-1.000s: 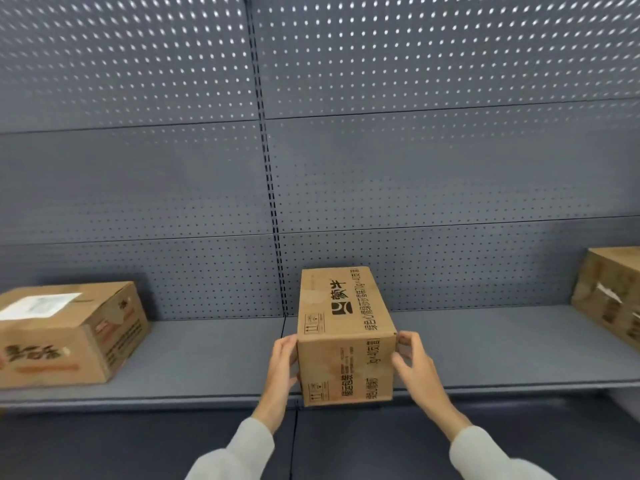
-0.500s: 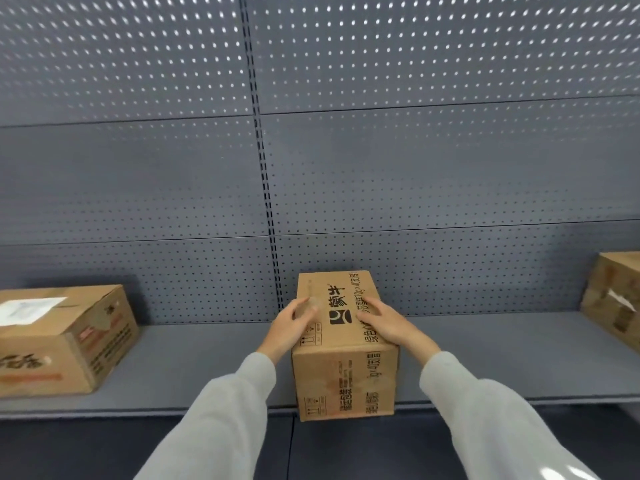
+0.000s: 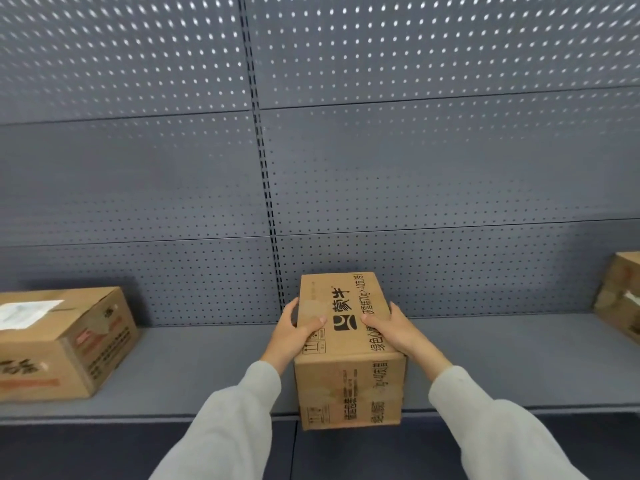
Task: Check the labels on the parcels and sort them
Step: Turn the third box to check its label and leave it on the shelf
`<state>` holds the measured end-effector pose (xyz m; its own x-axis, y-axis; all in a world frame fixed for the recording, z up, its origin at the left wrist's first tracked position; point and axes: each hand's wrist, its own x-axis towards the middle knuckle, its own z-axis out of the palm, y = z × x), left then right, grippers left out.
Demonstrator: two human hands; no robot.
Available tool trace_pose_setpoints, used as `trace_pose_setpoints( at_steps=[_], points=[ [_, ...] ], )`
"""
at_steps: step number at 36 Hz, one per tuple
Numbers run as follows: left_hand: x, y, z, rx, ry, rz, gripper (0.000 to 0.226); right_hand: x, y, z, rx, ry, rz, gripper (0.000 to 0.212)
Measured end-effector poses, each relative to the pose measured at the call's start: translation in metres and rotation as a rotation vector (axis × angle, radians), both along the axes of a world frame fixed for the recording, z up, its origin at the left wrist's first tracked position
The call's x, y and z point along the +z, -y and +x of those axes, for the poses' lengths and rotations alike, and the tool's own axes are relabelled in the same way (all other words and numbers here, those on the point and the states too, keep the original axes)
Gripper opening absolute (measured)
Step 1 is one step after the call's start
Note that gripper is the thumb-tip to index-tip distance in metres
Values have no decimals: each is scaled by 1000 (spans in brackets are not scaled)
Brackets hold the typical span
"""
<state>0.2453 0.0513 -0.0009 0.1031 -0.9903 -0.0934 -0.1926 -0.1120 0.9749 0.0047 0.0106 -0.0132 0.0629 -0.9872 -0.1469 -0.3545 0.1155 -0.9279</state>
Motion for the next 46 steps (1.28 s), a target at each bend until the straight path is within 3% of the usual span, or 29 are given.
trace_pose_setpoints(
  at_steps=[1, 5, 7, 14, 21, 26, 31, 42, 46],
  points=[
    [0, 0, -1, 22, -10, 22, 90, -1, 0, -2, -11, 3, 11, 115],
    [4, -5, -5, 63, -60, 60, 64, 7, -15, -1, -32, -26, -29, 61],
    [8, -11, -6, 77, -75, 49, 54, 14, -24, -3, -39, -51, -80, 51],
    [18, -23, -5, 133, -62, -122, 45, 28, -34, -8, -140, -130, -251, 38],
    [29, -47, -11, 180, -60, -258, 39, 40, -53, -5, -146, -14, -412, 29],
    [18, -55, -8, 195, -46, -290, 53, 32, -61, -9, -101, 19, -446, 24],
    [-9, -58, -1, 175, -11, -228, 96, 9, -68, -12, -74, -26, -451, 28],
    [-34, -69, -1, 4, -27, -159, 91, -30, -79, -14, -70, -71, -362, 32],
    [-21, -67, 2, 7, -15, -175, 94, -23, -79, -21, -79, -111, -322, 23]
  ],
)
